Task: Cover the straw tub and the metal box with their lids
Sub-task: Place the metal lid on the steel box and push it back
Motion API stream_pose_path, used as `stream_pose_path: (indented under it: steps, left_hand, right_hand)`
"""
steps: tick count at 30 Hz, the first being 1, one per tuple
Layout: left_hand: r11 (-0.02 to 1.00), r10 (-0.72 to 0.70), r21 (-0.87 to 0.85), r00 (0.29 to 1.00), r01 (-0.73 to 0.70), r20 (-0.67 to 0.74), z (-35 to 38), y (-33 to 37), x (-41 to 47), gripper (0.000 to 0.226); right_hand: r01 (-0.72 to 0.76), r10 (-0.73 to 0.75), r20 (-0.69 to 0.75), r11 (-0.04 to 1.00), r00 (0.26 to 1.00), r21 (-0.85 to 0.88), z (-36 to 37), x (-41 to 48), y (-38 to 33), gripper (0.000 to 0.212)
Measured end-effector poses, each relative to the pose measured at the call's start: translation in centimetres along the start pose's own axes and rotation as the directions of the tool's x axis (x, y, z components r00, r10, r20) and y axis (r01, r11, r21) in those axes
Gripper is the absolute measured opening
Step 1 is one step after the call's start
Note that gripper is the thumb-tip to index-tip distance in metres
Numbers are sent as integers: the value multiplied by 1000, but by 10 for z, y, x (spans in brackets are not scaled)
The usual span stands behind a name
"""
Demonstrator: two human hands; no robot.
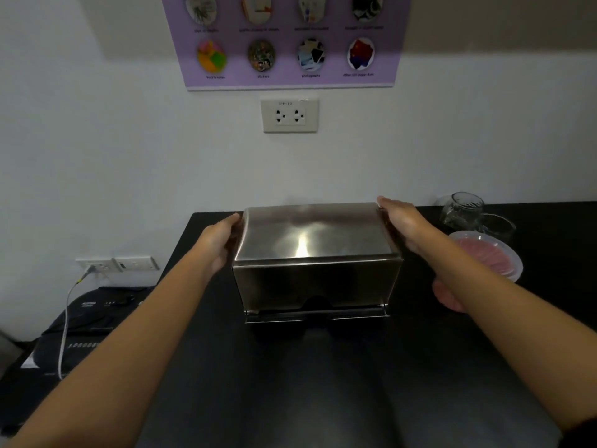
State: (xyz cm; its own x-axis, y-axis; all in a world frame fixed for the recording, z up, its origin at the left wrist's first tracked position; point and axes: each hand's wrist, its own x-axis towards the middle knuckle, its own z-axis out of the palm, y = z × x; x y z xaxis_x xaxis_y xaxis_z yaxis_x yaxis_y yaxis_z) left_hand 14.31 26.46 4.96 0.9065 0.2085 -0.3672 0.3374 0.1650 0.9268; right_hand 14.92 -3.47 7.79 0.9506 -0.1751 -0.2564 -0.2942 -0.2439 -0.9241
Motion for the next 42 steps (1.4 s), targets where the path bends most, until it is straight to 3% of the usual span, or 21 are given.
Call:
stream_pose_path:
  steps: [4,7,16,22,27,33,37,40,42]
  left_hand:
    - [997,-40,73,999,40,-3,4,1,5,23]
    - [996,-32,80,999,31,14,1,1,10,22]
    - [986,26,166,1000,-27,11,5,0,21,17]
    - [987,14,158,1000,-14,7,5,-2,27,20]
    - [996,-14,94,1000,13,6,6,-1,17,22]
    - [994,87,69,996,-89,30,0,-16,-13,28]
    - [971,240,-32,961,-238,136,-13,-51,-45,33]
    - [956,292,-11,944,-293,152,-21,-75,-66,76]
    - [941,312,76,933,-329,181,-25,-84,-72,88]
  right_hand:
    - [-69,69,-6,997,998,39,3,10,-1,43]
    - [-21,22,-28,1000,999,15,0,14,5,35]
    - [31,-18,-73,984,997,174,5,25,30,15]
    - [142,-120,-140,977,983,160,7,33,32,16]
    - [109,-88,-113,975,990,196,6,26,32,15]
    - [-72,72,8,958,997,279,2,-3,36,36]
    - [82,-113,89,952,990,295,2,-37,55,55]
    - [192,-229,137,952,964,237,2,-63,72,79]
    - [215,-236,149,966,960,143,3,-72,83,92]
